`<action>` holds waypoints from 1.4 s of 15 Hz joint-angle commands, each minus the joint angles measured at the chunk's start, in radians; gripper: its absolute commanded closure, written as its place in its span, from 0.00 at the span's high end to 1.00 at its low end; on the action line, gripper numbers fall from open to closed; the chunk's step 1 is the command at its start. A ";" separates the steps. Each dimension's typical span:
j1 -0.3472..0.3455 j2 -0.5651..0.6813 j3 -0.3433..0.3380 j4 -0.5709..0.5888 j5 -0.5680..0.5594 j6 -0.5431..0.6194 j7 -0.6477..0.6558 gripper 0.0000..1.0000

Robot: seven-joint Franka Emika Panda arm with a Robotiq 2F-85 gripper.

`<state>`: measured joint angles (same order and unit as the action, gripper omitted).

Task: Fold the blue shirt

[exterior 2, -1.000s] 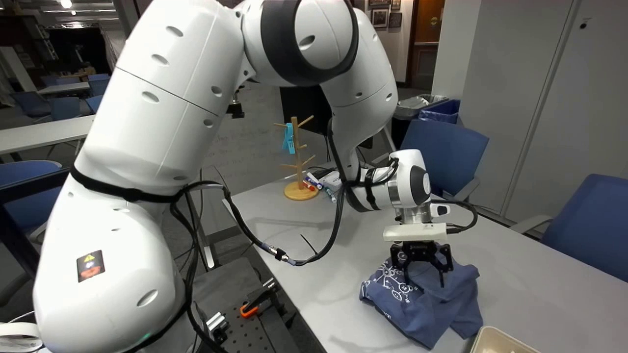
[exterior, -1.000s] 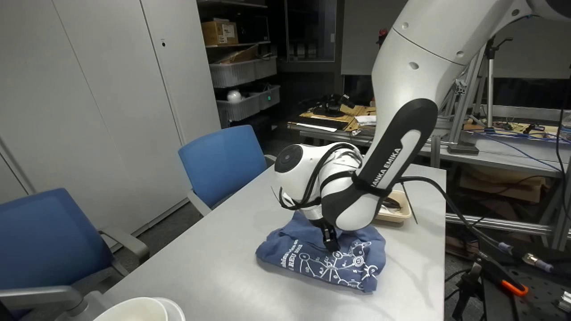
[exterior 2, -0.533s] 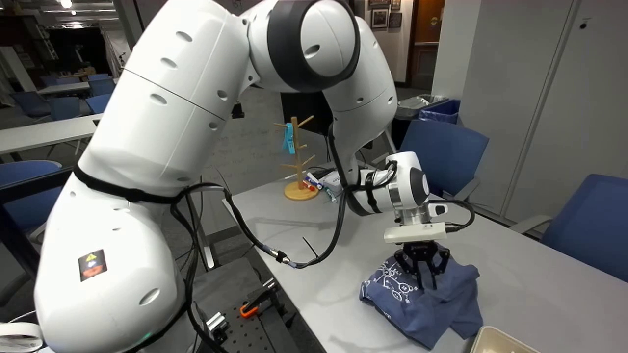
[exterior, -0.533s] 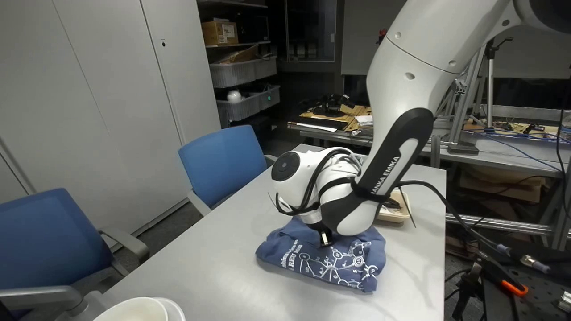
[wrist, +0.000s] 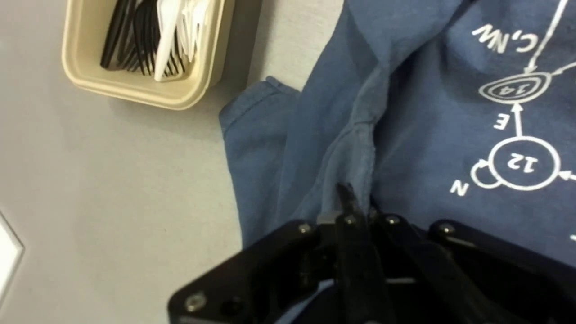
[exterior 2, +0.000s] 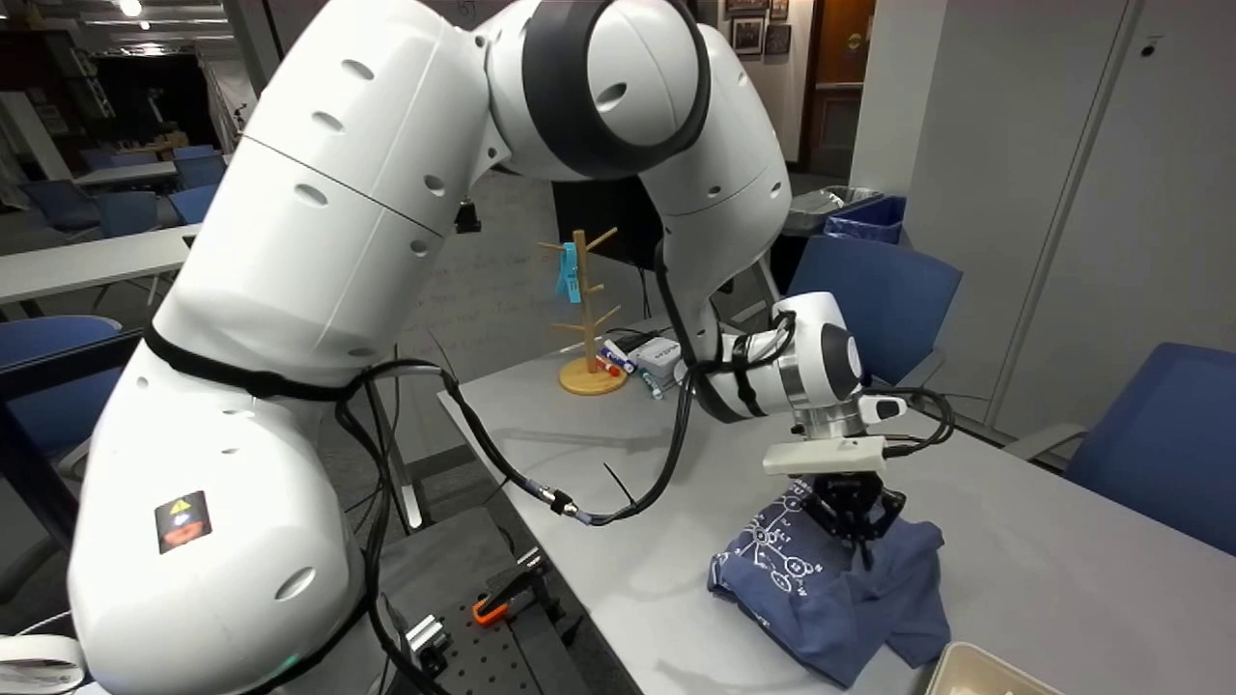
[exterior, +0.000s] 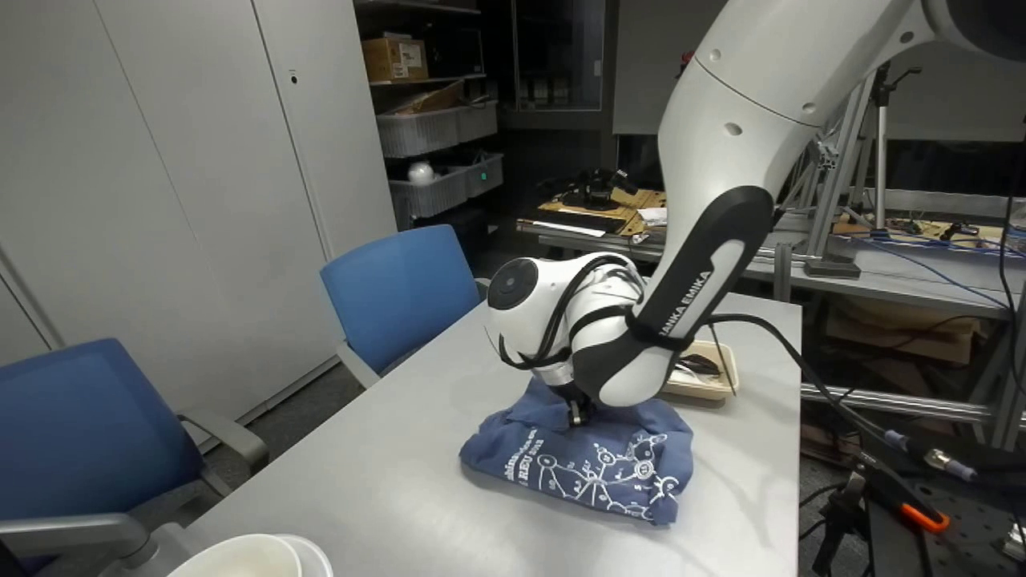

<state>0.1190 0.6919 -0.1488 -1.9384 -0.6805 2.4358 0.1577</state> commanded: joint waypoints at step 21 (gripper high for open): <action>0.015 -0.096 -0.100 -0.044 0.073 -0.141 0.315 1.00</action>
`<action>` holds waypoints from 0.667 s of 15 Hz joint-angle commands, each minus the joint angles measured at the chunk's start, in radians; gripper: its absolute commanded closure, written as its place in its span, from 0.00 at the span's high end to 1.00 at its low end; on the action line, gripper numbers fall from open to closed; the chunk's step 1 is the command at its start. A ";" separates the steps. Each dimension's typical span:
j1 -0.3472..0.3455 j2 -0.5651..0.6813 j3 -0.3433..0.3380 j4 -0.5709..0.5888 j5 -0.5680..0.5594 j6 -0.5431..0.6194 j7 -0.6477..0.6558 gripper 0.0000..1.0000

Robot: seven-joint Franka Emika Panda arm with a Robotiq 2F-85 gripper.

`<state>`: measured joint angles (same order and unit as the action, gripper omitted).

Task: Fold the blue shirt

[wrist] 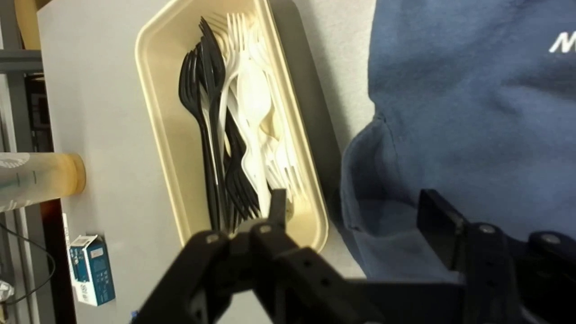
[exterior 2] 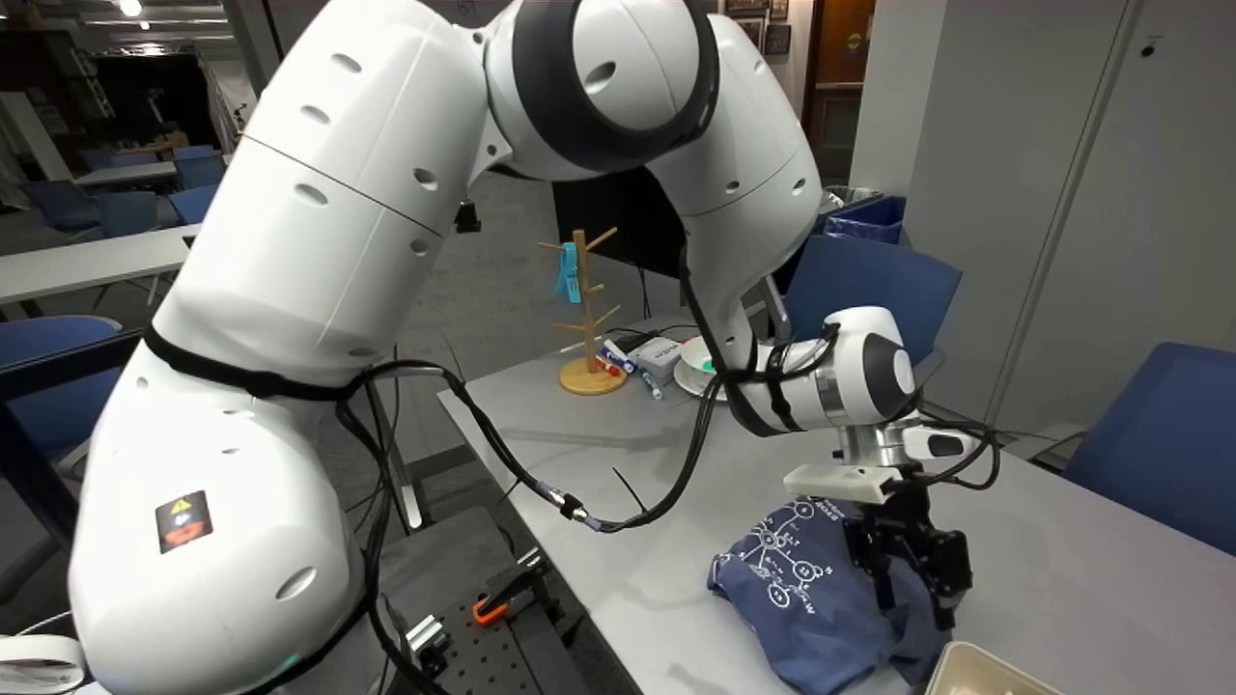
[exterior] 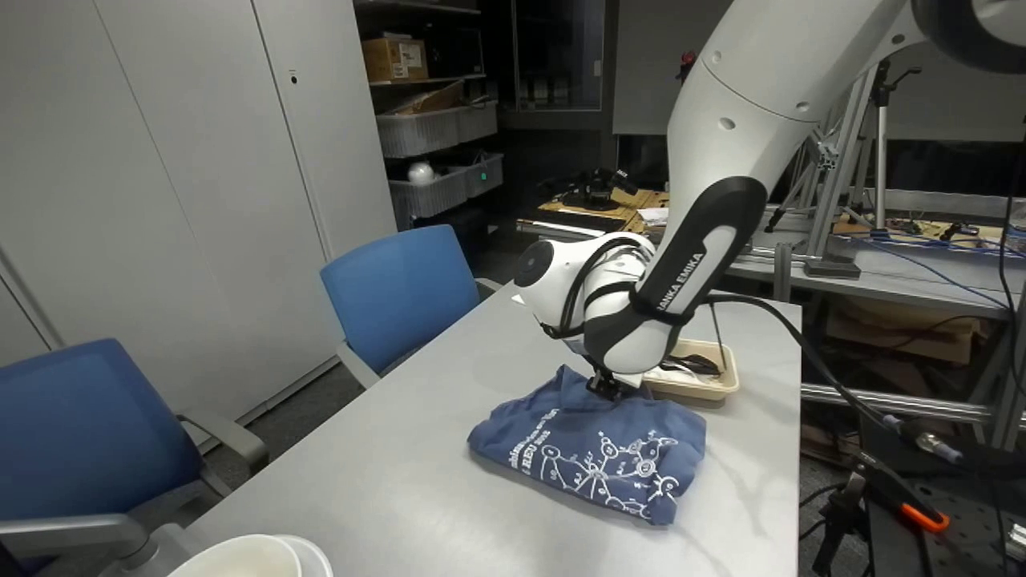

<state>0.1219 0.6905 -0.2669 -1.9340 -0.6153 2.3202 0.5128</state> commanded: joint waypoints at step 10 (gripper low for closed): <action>-0.116 -0.056 0.235 0.024 0.325 -0.002 -0.519 1.00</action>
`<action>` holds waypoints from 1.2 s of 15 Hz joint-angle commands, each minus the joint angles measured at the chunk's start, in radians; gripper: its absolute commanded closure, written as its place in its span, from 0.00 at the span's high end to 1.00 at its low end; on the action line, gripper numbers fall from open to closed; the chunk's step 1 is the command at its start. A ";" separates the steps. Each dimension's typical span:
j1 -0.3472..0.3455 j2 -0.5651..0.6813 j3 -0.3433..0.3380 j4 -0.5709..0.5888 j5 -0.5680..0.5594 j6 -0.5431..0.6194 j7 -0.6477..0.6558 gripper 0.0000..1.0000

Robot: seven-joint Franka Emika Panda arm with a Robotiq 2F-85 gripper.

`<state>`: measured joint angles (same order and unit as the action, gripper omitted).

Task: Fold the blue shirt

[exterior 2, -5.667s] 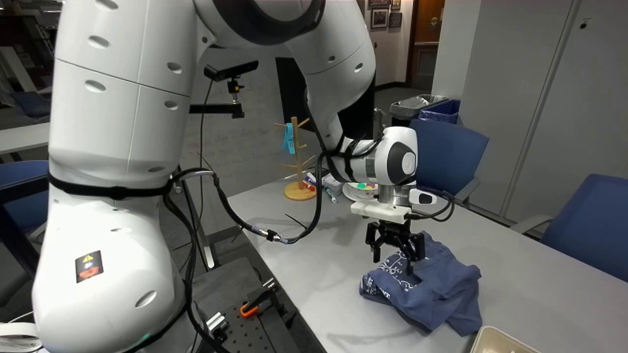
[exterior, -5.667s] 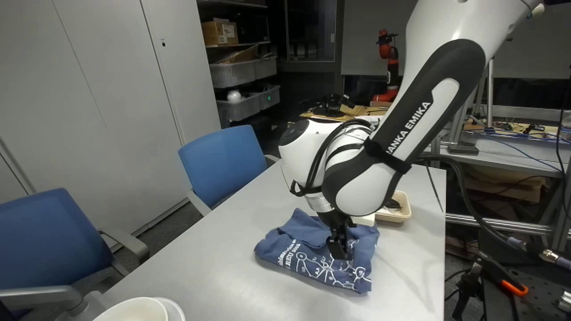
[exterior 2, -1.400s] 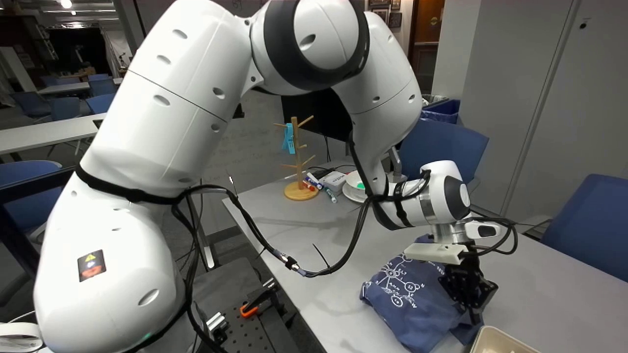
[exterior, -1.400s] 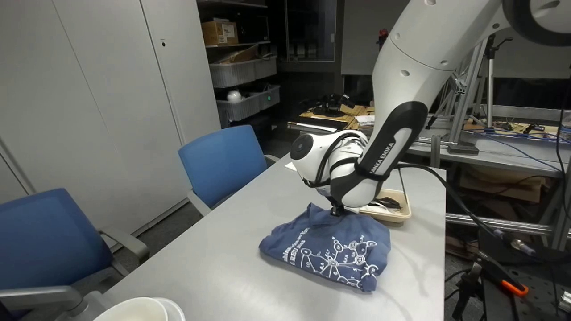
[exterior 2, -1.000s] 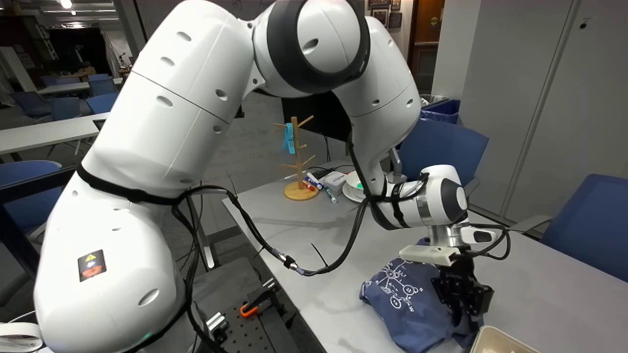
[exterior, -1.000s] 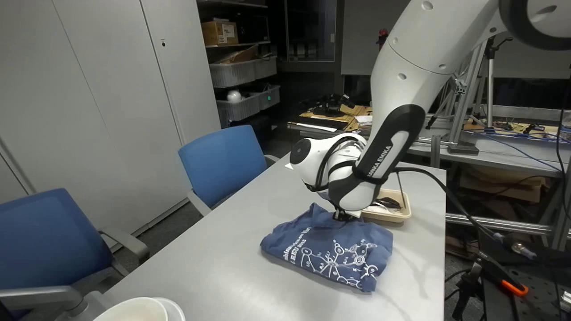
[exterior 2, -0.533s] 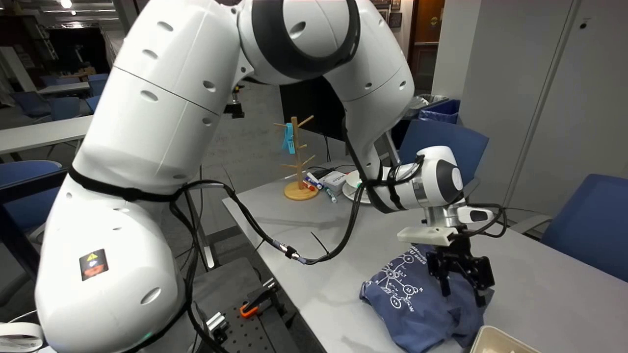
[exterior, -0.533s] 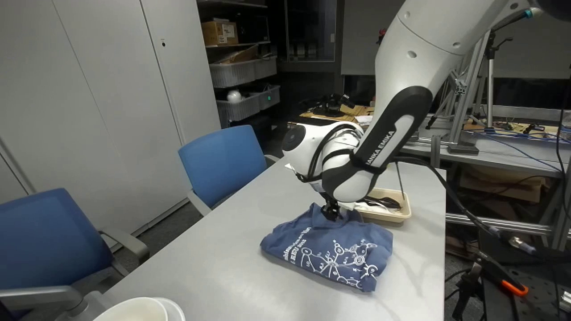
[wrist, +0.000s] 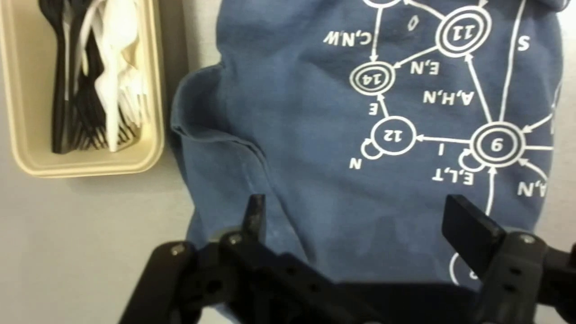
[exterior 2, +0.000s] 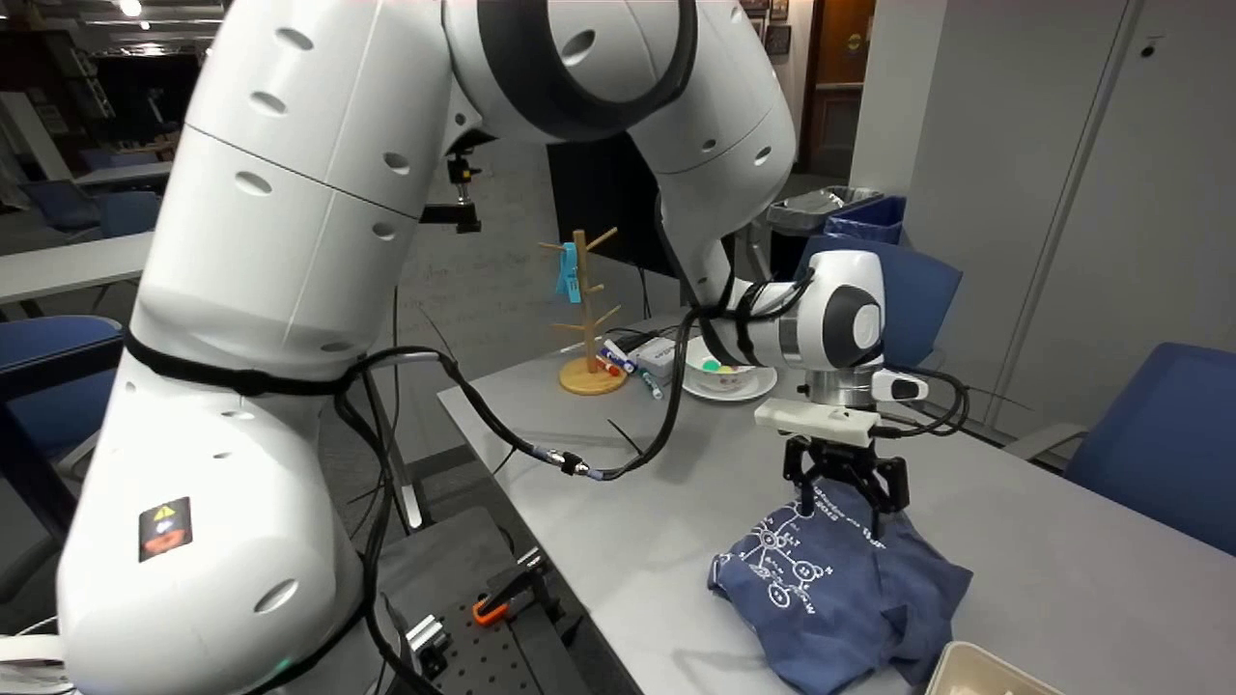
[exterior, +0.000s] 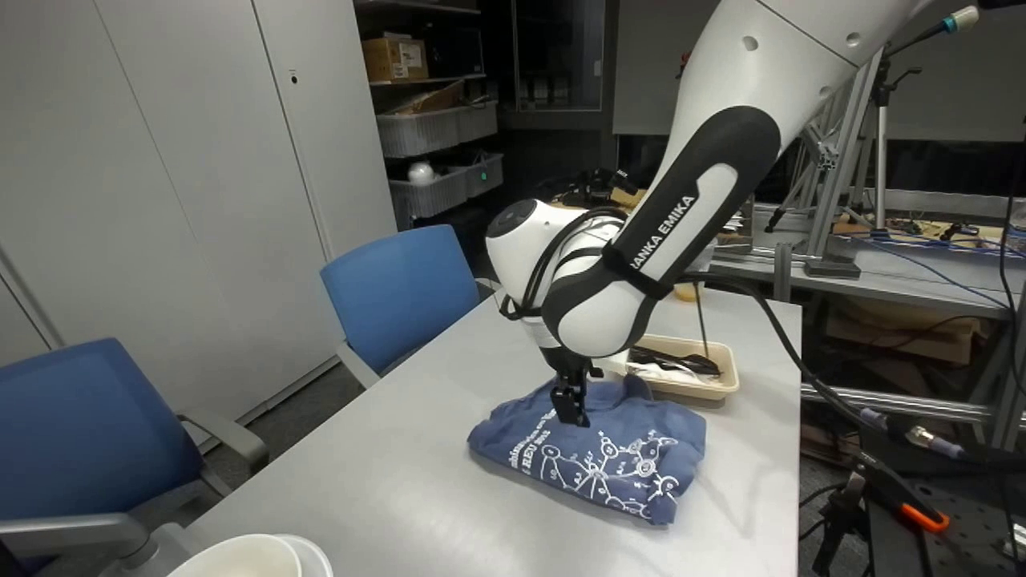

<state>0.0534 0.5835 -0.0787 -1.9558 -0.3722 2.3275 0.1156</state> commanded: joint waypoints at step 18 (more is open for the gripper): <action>-0.046 0.334 0.092 0.339 0.213 -0.083 -0.162 1.00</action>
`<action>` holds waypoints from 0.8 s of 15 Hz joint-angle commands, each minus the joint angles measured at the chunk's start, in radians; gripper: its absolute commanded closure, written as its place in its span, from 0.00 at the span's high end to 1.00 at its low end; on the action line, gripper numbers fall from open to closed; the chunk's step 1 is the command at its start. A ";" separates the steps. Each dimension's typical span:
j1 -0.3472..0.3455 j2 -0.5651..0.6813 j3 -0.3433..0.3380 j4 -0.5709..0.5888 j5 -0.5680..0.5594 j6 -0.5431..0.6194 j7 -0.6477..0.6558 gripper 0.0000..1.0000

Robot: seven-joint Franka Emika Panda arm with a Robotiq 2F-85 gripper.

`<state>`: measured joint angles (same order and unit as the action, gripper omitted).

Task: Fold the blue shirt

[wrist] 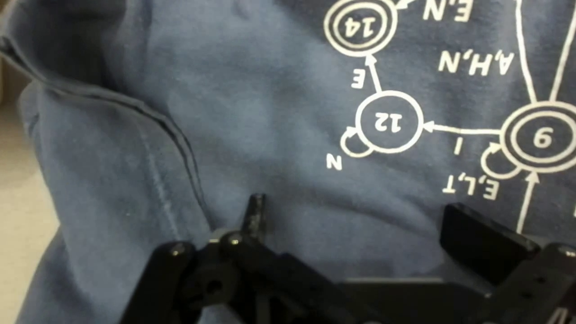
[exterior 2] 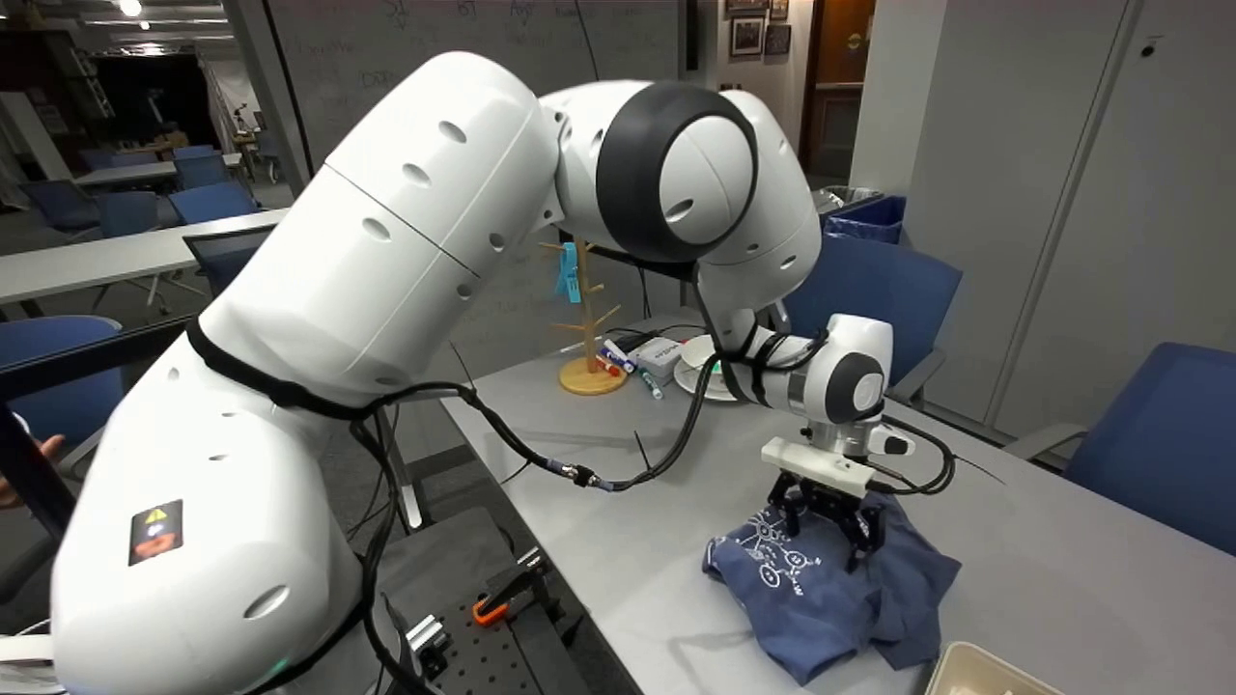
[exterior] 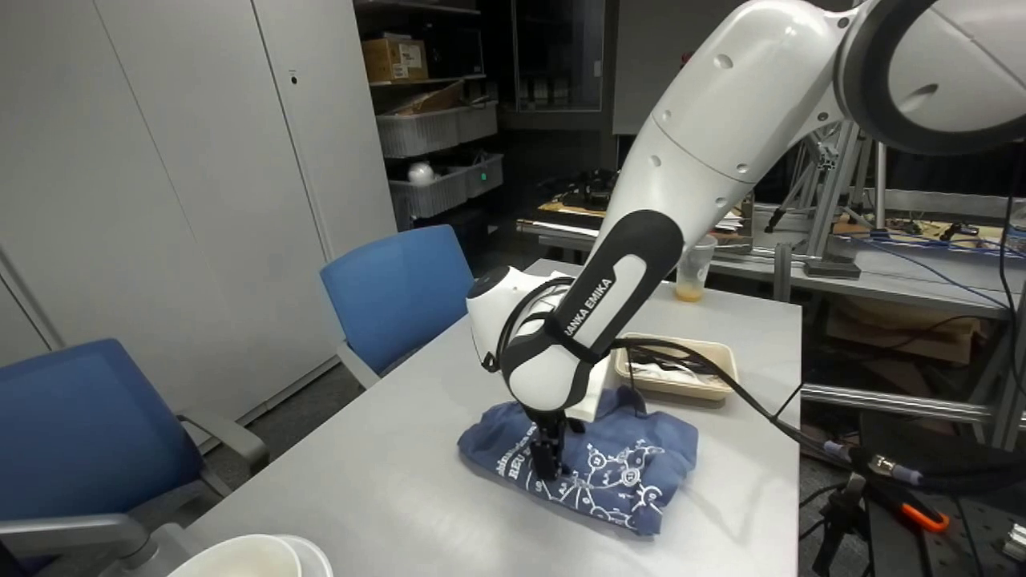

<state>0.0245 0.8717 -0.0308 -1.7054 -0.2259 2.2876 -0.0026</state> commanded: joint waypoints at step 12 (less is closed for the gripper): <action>0.046 -0.075 0.059 0.065 0.072 -0.084 -0.022 1.00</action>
<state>0.0438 0.8807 0.0571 -1.5955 -0.1475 2.2518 -0.0300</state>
